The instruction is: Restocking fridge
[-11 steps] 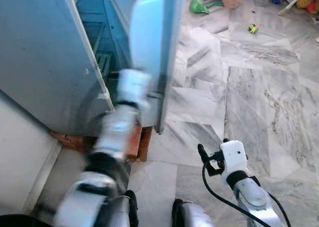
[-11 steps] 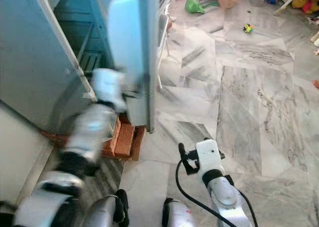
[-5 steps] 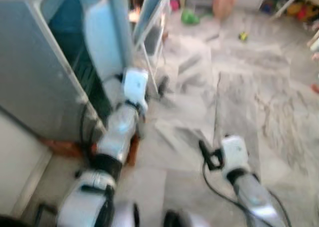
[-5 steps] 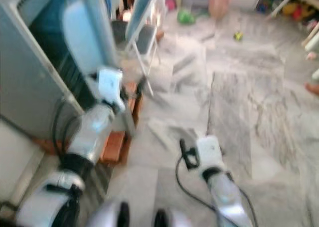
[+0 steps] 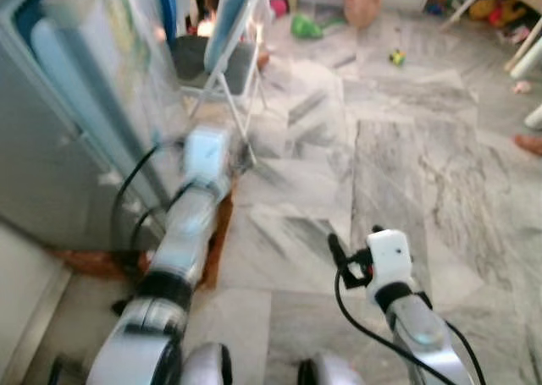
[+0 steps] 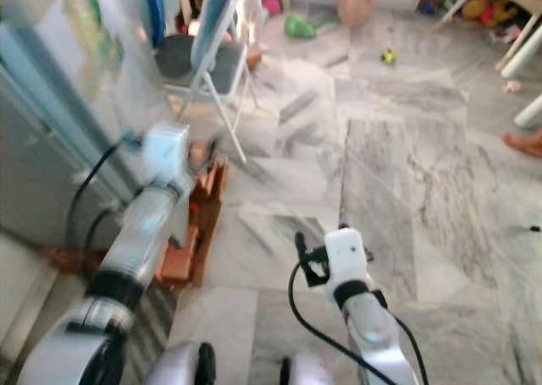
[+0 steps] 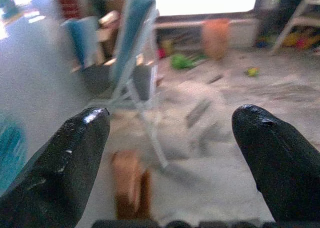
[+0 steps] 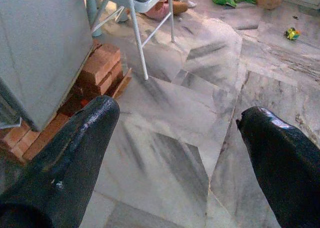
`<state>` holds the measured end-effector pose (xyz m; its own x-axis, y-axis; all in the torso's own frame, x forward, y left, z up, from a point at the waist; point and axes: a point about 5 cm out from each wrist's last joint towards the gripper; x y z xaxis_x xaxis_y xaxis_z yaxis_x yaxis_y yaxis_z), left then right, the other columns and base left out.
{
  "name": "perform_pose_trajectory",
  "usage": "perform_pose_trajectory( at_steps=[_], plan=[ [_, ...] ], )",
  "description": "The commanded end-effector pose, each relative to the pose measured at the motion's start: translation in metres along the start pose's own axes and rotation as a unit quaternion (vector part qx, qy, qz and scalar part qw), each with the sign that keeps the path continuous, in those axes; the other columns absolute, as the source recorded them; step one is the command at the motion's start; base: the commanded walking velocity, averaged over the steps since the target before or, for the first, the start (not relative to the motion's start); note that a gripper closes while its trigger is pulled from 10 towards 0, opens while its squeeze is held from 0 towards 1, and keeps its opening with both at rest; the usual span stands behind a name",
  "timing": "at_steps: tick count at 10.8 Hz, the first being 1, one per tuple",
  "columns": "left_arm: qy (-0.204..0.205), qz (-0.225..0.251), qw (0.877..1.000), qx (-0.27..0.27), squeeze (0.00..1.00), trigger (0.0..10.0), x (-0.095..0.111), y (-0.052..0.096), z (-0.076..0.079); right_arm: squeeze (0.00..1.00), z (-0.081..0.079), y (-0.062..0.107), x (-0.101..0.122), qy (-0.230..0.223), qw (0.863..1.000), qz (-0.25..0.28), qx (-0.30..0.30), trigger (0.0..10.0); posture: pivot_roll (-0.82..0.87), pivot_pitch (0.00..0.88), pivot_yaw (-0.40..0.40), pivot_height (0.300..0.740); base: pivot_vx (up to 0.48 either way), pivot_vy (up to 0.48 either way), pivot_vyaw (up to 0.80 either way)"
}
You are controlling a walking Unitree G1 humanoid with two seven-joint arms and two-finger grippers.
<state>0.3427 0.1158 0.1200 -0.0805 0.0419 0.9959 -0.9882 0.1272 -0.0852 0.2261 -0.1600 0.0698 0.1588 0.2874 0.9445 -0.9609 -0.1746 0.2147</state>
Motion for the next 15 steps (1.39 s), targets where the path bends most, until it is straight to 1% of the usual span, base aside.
perform_pose_trajectory(
  at_steps=[1, 2, 3, 4, 5, 6, 7, 8, 9, 10, 11, 12, 14, 15],
  plan=[
    [-0.001, -0.004, 1.0, 0.017, 0.0, 10.0, -0.002, 0.005, -0.003, 0.0, 0.002, 0.003, 0.0, 0.005, 1.0, -0.002, 0.0, 10.0, -0.04, 0.167, 0.011, 0.74, 0.0, 0.0, 0.0],
    [-0.009, -0.014, 1.0, 0.022, 0.0, 10.0, -0.009, 0.015, -0.009, 0.0, 0.001, 0.003, 0.0, 0.011, 1.0, 0.001, 0.003, 10.0, -0.04, 0.168, 0.011, 0.74, 0.0, 0.48, 0.0],
    [-0.031, -0.015, 0.999, 0.028, 0.0, 10.0, -0.017, 0.03, -0.022, 0.0, 0.002, 0.004, 0.0, 0.008, 1.0, -0.002, 0.002, 10.0, -0.04, 0.171, 0.01, 0.74, 0.0, 0.48, 0.0],
    [-0.035, -0.021, 0.998, 0.037, 0.0, 10.0, -0.021, 0.038, -0.028, 0.0, 0.002, 0.004, -0.001, 0.007, 1.0, -0.002, 0.002, 10.0, -0.04, 0.172, 0.009, 0.74, 0.0, 0.469, 0.0],
    [-0.044, -0.026, 0.998, 0.037, 0.0, 10.0, -0.022, 0.052, -0.031, 0.0, 0.002, 0.005, -0.001, 0.007, 1.0, -0.003, 0.002, 10.0, -0.04, 0.173, 0.007, 0.74, 0.24, 0.416, 0.0],
    [-0.045, -0.025, 0.998, 0.03, 0.0, 10.0, -0.023, 0.06, -0.03, 0.0, 0.002, 0.005, -0.002, 0.007, 1.0, -0.003, 0.001, 10.0, -0.04, 0.174, 0.007, 0.74, 0.356, 0.322, 0.0],
    [-0.05, -0.025, 0.998, 0.026, 0.0, 10.0, -0.023, 0.064, -0.029, 0.0, 0.003, 0.005, -0.002, 0.007, 1.0, -0.003, 0.001, 10.0, -0.04, 0.173, 0.006, 0.74, 0.48, 0.0, 0.0],
    [-0.036, -0.026, 0.999, 0.027, 0.0, 10.0, -0.024, 0.066, -0.027, 0.0, 0.003, 0.005, -0.002, 0.006, 1.0, -0.003, 0.001, 10.0, -0.03, 0.17, 0.007, 0.74, 0.416, 0.0, 0.0],
    [-0.021, -0.018, 1.0, -0.001, 0.0, 10.0, -0.021, 0.069, -0.018, 0.0, 0.003, 0.005, -0.002, 0.005, 1.0, -0.003, 0.002, 10.0, -0.03, 0.169, 0.005, 0.74, 0.0, 0.0, 0.0],
    [-0.03, -0.023, 0.999, -0.019, 0.0, 10.0, -0.021, 0.07, -0.013, 0.0, 0.003, 0.004, -0.003, 0.004, 1.0, -0.005, 0.003, 10.0, -0.02, 0.168, 0.003, 0.74, 0.0, 0.0, 0.0],
    [-0.023, -0.025, 0.999, -0.037, 0.0, 10.0, -0.021, 0.073, -0.009, 0.0, 0.003, 0.002, -0.003, 0.005, 1.0, -0.004, 0.005, 10.0, -0.02, 0.163, 0.001, 0.74, 0.0, 0.0, 0.0],
    [-0.015, -0.025, 0.999, -0.039, 0.0, 10.0, -0.021, 0.073, -0.008, 0.0, 0.003, 0.001, -0.002, 0.005, 1.0, -0.004, 0.006, 10.0, -0.02, 0.162, 0.001, 0.74, 0.274, 0.0, 0.0],
    [-0.016, -0.028, 0.998, -0.049, 0.0, 10.0, -0.02, 0.076, -0.007, 0.0, 0.003, -0.001, -0.001, 0.003, 1.0, -0.005, 0.006, 10.0, -0.02, 0.157, 0.001, 0.74, 0.373, 0.0, 0.0],
    [-0.014, -0.033, 0.998, -0.049, 0.0, 10.0, -0.021, 0.077, -0.007, 0.0, 0.003, -0.001, -0.002, -0.002, 1.0, -0.008, 0.003, 10.0, -0.02, 0.156, 0.002, 0.74, 0.398, 0.0, -0.8]
  ],
)
Point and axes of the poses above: a point about 5 cm out from each wrist's last joint towards the gripper, its own y axis pointing back from the gripper into the wrist, its own x axis along the axis of the wrist's last joint, z = x × y, and after that the axes turned 6 degrees about y, right-handed
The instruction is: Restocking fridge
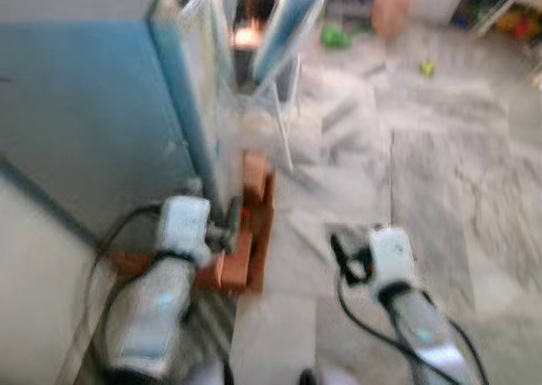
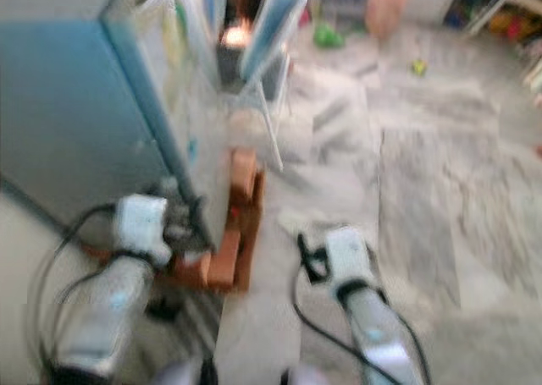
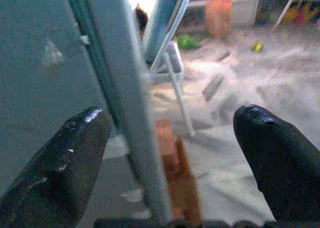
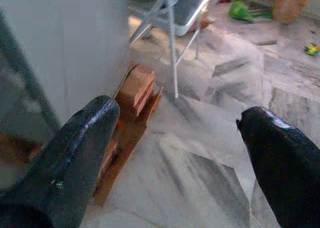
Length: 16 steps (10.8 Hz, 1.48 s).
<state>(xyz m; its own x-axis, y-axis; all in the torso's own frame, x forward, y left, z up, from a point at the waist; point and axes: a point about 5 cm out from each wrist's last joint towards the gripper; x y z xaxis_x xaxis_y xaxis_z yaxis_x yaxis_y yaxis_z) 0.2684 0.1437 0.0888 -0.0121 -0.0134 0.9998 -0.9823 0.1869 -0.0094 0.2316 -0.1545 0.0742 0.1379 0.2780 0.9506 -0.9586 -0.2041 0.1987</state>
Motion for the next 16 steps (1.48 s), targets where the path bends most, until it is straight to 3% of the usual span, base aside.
perform_pose_trajectory(
  at_steps=[1, 3, 4, 6, 7, 9, 11, 13, 16],
  plan=[
    [0.009, 0.004, 1.0, -0.017, 0.0, 10.0, 0.003, -0.003, 0.01, 0.0, 0.007, 0.004, -0.007, 0.002, 1.0, -0.014, -0.01, 10.0, -0.02, 0.155, 0.002, 0.74, 0.379, 0.0, 0.0],
    [0.018, 0.003, 1.0, -0.013, 0.0, 10.0, 0.004, 0.0, 0.009, 0.0, 0.007, 0.004, -0.006, 0.005, 1.0, -0.013, -0.01, 10.0, -0.03, 0.155, 0.004, 0.74, 0.178, 0.0, 0.0],
    [0.023, 0.002, 1.0, 0.012, 0.0, 10.0, 0.003, 0.005, 0.001, 0.0, 0.007, 0.005, -0.006, 0.005, 1.0, -0.014, -0.011, 10.0, -0.03, 0.156, 0.002, 0.74, 0.0, 0.0, 0.0],
    [0.027, -0.014, 0.993, 0.113, 0.0, 10.0, -0.005, 0.018, -0.026, 0.0, 0.008, 0.005, -0.006, 0.007, 1.0, -0.015, -0.011, 10.0, -0.02, 0.161, -0.002, 0.74, 0.0, 0.0, 0.0],
    [0.041, -0.021, 0.992, 0.121, 0.0, 10.0, -0.007, 0.018, -0.029, 0.0, 0.008, 0.004, -0.006, 0.007, 1.0, -0.015, -0.01, 10.0, -0.02, 0.164, -0.007, 0.74, 0.0, 0.0, 0.0],
    [0.05, -0.012, 0.995, 0.082, 0.0, 10.0, -0.003, -0.002, -0.027, 0.0, 0.007, 0.002, -0.005, 0.009, 1.0, -0.016, -0.005, 10.0, -0.03, 0.164, -0.016, 0.74, 0.0, 0.0, 0.0],
    [0.032, -0.015, 0.997, 0.066, 0.0, 10.0, -0.001, -0.018, -0.025, 0.0, 0.008, 0.002, -0.004, 0.009, 1.0, -0.015, -0.007, 10.0, -0.04, 0.167, -0.011, 0.74, 0.0, 0.0, 0.0],
    [0.047, -0.009, 0.998, 0.051, 0.0, 10.0, 0.002, -0.027, -0.023, 0.0, 0.008, 0.002, -0.005, 0.008, 1.0, -0.015, -0.01, 10.0, -0.05, 0.169, -0.006, 0.74, 0.0, 0.0, 0.0],
    [0.033, -0.003, 0.997, 0.064, 0.0, 10.0, 0.005, -0.043, -0.027, 0.0, 0.007, 0.002, -0.005, 0.006, 1.0, -0.012, -0.01, 10.0, -0.04, 0.169, -0.005, 0.74, 0.0, 0.0, 0.0]
  ],
)
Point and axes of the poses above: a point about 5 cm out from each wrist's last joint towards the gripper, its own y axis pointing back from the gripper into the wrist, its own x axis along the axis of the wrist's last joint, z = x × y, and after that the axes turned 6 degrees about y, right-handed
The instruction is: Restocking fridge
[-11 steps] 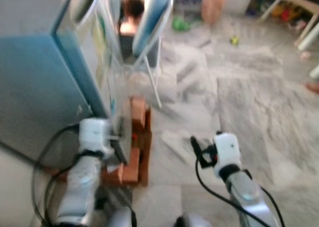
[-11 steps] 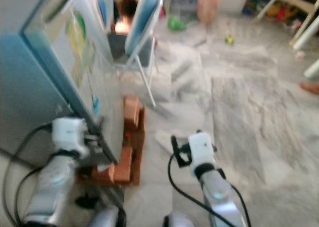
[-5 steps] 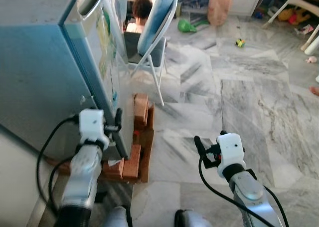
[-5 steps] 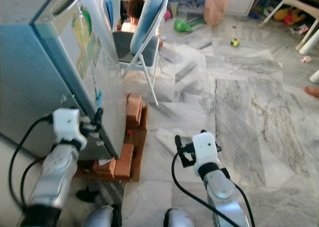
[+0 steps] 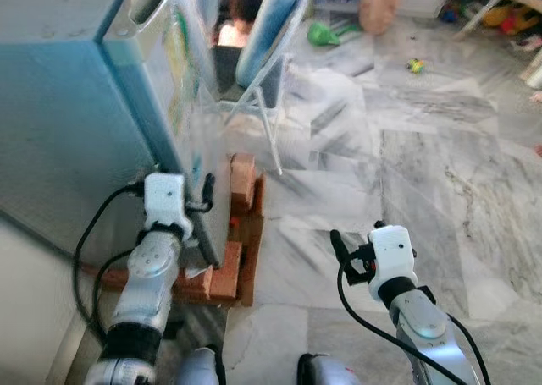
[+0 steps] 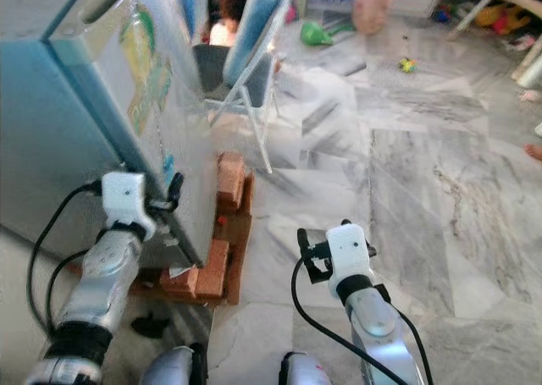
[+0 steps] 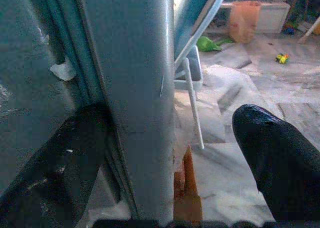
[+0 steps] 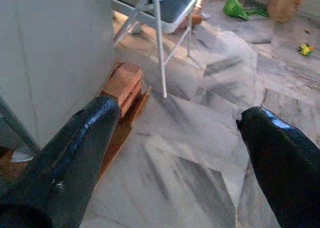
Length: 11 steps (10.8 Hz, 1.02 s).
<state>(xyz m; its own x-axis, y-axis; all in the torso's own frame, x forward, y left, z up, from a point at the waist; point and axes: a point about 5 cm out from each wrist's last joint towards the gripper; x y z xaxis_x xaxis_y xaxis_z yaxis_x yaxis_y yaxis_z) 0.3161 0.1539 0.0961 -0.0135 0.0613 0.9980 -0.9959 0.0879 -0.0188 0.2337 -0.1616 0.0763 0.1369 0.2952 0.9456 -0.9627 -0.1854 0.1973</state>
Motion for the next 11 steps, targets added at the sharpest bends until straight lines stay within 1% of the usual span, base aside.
perform_pose_trajectory(
  at_steps=[1, 2, 3, 4, 5, 6, 7, 8, 9, 10, 11],
  plan=[
    [-0.007, -0.002, 0.999, 0.031, 0.0, 10.0, 0.005, -0.008, -0.011, 0.0, -0.001, 0.002, -0.004, -0.003, 1.0, -0.006, -0.001, 10.0, -0.05, 0.167, -0.005, 0.74, 0.0, 0.0, 0.0],
    [-0.014, 0.001, 0.999, 0.047, 0.0, 10.0, 0.008, -0.013, -0.017, 0.0, -0.001, 0.003, -0.003, -0.002, 1.0, -0.005, -0.002, 10.0, -0.06, 0.166, -0.001, 0.74, 0.0, 0.0, 0.0],
    [-0.01, 0.0, 0.999, 0.048, 0.0, 10.0, 0.008, -0.014, -0.02, 0.0, 0.0, 0.003, -0.003, -0.002, 1.0, -0.004, -0.004, 10.0, -0.06, 0.165, 0.001, 0.74, 0.0, 0.0, 0.0],
    [-0.001, 0.003, 0.999, 0.032, 0.0, 10.0, 0.01, -0.02, -0.016, 0.0, 0.001, 0.003, -0.004, -0.003, 1.0, -0.004, -0.005, 10.0, -0.05, 0.167, -0.001, 0.74, 0.0, 0.0, 0.0],
    [0.008, 0.015, 0.999, -0.04, 0.0, 10.0, 0.025, -0.039, 0.014, 0.0, -0.011, 0.002, 0.001, -0.029, 0.998, 0.012, 0.047, 10.0, -0.05, 0.163, -0.005, 0.74, 0.0, 0.0, 0.0],
    [0.002, 0.029, 0.994, -0.101, 0.0, 10.0, 0.039, -0.051, 0.042, 0.0, -0.03, 0.005, 0.01, -0.072, 0.985, 0.035, 0.154, 10.0, -0.05, 0.156, -0.007, 0.74, 0.0, 0.0, 0.0],
    [-0.011, 0.049, 0.985, -0.168, 0.0, 10.0, 0.057, -0.061, 0.077, 0.0, -0.036, 0.006, 0.013, -0.076, 0.977, 0.038, 0.194, 10.0, -0.05, 0.148, -0.005, 0.74, 0.0, 0.0, 0.0],
    [-0.013, 0.063, 0.966, -0.251, 0.0, 10.0, 0.074, -0.065, 0.123, 0.0, -0.035, 0.008, 0.01, -0.087, 0.973, 0.027, 0.211, 10.0, -0.05, 0.143, 0.0, 0.74, 0.0, 0.0, 0.0],
    [-0.005, 0.073, 0.949, -0.306, 0.0, 10.0, 0.083, -0.061, 0.152, 0.0, -0.033, 0.011, 0.006, -0.086, 0.972, 0.017, 0.216, 10.0, -0.05, 0.143, 0.0, 0.74, 0.0, 0.0, 0.0],
    [0.003, 0.089, 0.909, -0.407, 0.0, 10.0, 0.093, -0.043, 0.204, 0.0, -0.027, 0.015, 0.0, -0.081, 0.974, 0.003, 0.213, 10.0, -0.05, 0.141, 0.0, 0.74, 0.0, 0.0, 0.0],
    [0.01, 0.121, 0.828, -0.547, 0.0, 10.0, 0.105, 0.006, 0.274, 0.0, -0.017, 0.027, -0.012, -0.079, 0.981, -0.022, 0.176, 10.0, -0.05, 0.141, 0.0, 0.74, 0.0, 0.0, 0.0]
  ],
)
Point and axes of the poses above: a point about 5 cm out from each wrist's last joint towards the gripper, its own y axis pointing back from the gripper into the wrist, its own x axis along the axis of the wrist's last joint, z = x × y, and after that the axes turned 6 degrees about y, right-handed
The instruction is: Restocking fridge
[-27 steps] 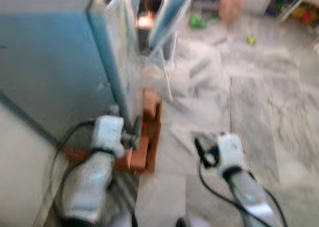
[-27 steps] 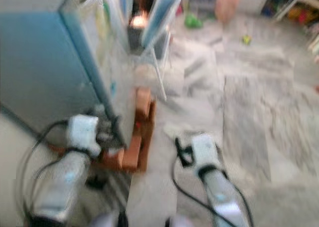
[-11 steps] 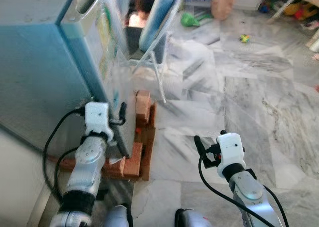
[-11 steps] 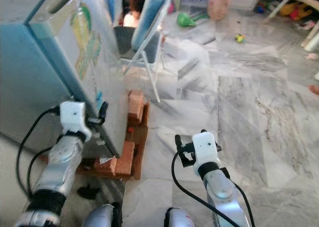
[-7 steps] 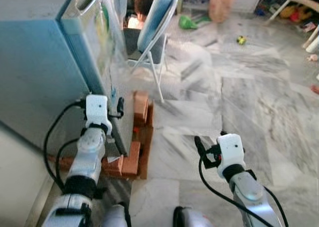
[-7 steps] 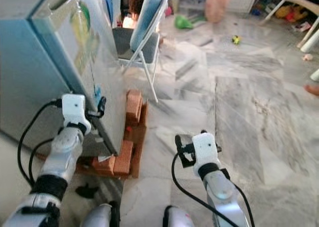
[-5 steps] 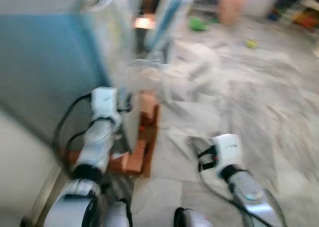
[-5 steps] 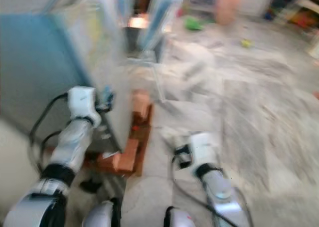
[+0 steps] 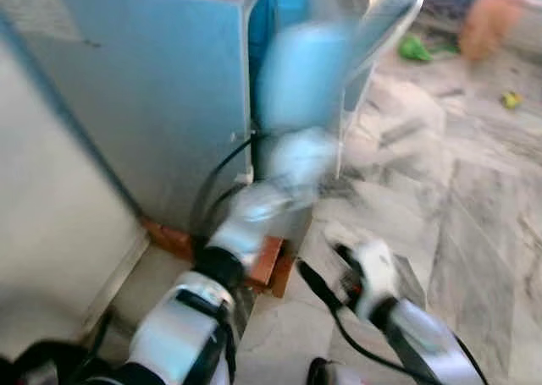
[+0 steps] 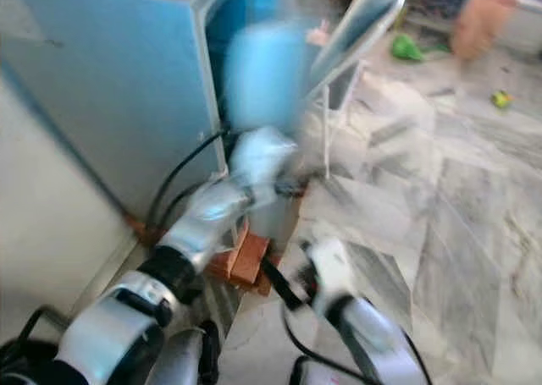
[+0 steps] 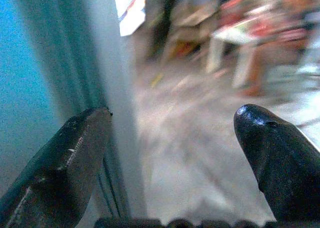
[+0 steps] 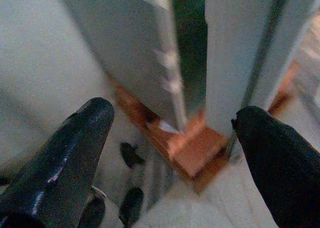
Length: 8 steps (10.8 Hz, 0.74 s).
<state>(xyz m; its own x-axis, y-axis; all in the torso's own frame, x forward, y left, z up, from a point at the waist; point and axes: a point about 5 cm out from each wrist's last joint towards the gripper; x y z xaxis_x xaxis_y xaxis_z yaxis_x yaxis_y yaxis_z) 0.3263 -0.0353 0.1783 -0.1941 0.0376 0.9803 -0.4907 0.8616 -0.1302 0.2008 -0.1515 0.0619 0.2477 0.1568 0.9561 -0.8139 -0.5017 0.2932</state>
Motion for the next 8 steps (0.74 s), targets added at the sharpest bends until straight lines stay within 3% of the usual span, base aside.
perform_pose_trajectory(
  at_steps=[1, 2, 3, 4, 5, 6, 7, 8],
  plan=[
    [0.041, 0.106, 0.985, -0.126, 0.0, 10.0, 0.053, -0.055, 0.092, 0.0, 0.006, 0.011, -0.001, 0.003, 1.0, -0.001, -0.028, 10.0, -0.06, 0.142, 0.001, 0.74, 0.0, 0.0, 0.0],
    [0.044, 0.118, 0.985, -0.121, 0.0, 10.0, 0.056, -0.059, 0.102, 0.0, 0.006, 0.024, -0.007, -0.001, 0.999, -0.01, -0.052, 10.0, -0.06, 0.143, 0.001, 0.74, 0.0, 0.0, 0.0],
    [0.02, 0.105, 0.991, -0.083, 0.0, 10.0, 0.045, -0.057, 0.089, 0.0, 0.003, 0.033, -0.017, -0.008, 0.997, -0.022, -0.073, 10.0, -0.07, 0.145, 0.002, 0.74, 0.0, 0.0, 0.0],
    [0.025, 0.093, 0.995, -0.009, 0.0, 10.0, 0.036, -0.045, 0.053, 0.0, -0.015, 0.03, -0.028, -0.013, 0.997, -0.026, -0.077, 10.0, -0.07, 0.147, 0.016, 0.74, 0.0, 0.0, 0.0],
    [0.026, 0.091, 0.994, 0.053, 0.0, 10.0, 0.032, -0.029, 0.022, 0.0, -0.042, 0.022, -0.035, -0.008, 0.997, -0.023, -0.079, 10.0, -0.07, 0.146, 0.019, 0.74, 0.0, 0.0, 0.0],
    [0.037, 0.081, 0.986, 0.138, 0.0, 10.0, 0.018, 0.002, -0.015, 0.0, -0.087, 0.018, -0.045, -0.005, 0.996, -0.024, -0.081, 10.0, -0.06, 0.147, 0.019, 0.74, 0.0, 0.0, 0.0],
    [0.035, 0.069, 0.98, 0.186, 0.0, 10.0, 0.006, 0.028, -0.034, 0.0, -0.115, 0.021, -0.058, -0.003, 0.996, -0.029, -0.081, 10.0, -0.05, 0.147, 0.015, 0.74, 0.0, 0.0, 0.0],
    [0.034, 0.044, 0.977, 0.208, 0.0, 10.0, -0.011, 0.054, -0.04, 0.0, -0.137, 0.029, -0.07, 0.012, 0.996, -0.033, -0.087, 10.0, -0.03, 0.146, 0.008, 0.74, 0.0, 0.0, 0.0]
  ],
)
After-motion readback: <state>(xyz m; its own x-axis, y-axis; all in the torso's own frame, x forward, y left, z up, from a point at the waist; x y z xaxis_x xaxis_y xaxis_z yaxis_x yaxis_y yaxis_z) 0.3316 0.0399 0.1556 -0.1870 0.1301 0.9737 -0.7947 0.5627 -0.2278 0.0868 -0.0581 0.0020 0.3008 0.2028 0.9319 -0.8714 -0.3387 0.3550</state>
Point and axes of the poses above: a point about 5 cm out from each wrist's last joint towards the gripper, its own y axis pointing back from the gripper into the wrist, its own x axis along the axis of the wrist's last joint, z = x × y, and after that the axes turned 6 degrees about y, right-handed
